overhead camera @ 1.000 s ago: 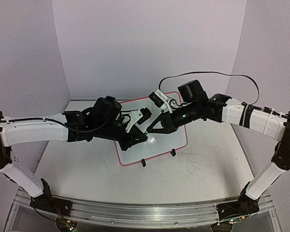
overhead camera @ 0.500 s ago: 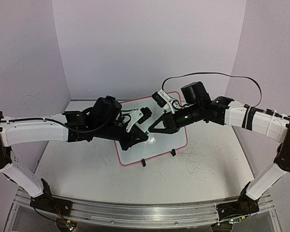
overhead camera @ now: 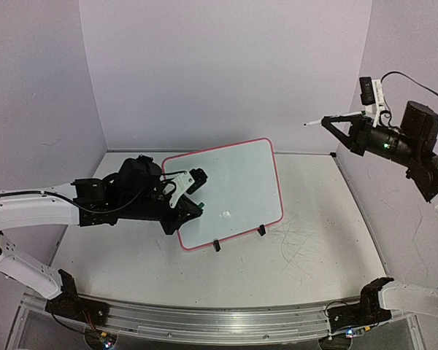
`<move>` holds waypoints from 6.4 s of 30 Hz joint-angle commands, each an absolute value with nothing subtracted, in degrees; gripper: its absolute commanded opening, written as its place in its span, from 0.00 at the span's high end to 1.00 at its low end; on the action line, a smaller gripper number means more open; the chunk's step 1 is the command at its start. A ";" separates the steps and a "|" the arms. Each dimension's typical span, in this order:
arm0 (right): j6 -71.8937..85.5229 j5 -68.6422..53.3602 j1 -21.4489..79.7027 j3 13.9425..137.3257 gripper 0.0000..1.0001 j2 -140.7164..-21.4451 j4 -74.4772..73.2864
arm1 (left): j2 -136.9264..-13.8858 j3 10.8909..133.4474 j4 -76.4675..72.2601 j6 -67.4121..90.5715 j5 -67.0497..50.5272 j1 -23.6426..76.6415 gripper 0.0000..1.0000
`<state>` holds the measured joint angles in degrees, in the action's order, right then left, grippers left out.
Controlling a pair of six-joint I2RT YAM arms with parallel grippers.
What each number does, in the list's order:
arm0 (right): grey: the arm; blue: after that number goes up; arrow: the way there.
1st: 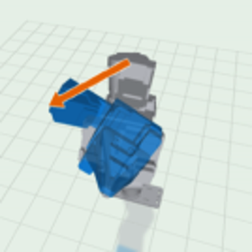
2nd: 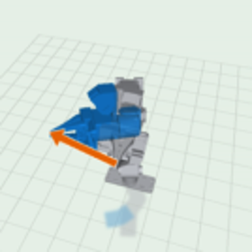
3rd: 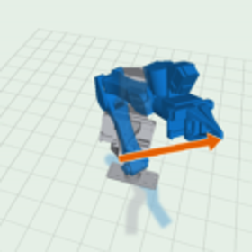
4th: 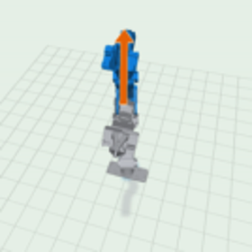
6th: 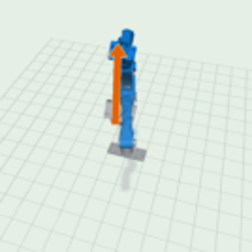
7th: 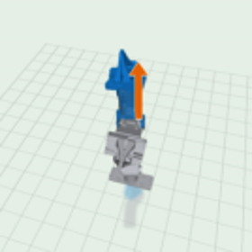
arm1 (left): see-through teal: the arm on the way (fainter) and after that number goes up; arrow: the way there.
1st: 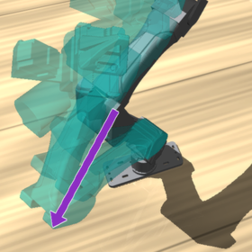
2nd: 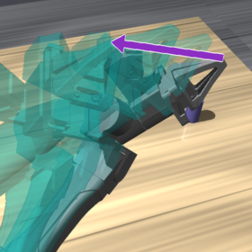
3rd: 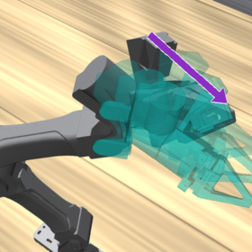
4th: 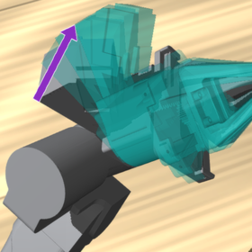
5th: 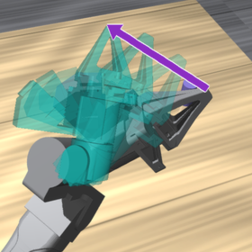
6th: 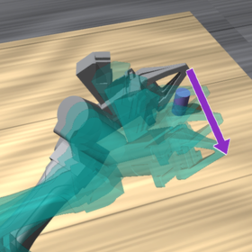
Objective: Write a sentence on the whiteboard
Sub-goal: Place the pen cap at the center of the board, then hold the whiteboard at the center of the board.
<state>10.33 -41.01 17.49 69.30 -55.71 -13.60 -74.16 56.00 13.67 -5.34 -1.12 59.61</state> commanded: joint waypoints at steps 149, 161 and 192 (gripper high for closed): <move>6.08 -0.09 50.17 73.52 1.00 -76.51 -7.07 | -70.22 28.11 -31.01 33.98 -29.21 27.44 0.02; 5.37 -2.29 51.34 74.17 1.00 -78.37 -3.60 | -76.28 28.71 -40.00 33.68 -38.74 24.89 0.10; -2.39 -2.95 58.46 82.65 1.00 -94.03 2.84 | -92.01 37.22 -44.74 25.02 -48.88 24.53 0.79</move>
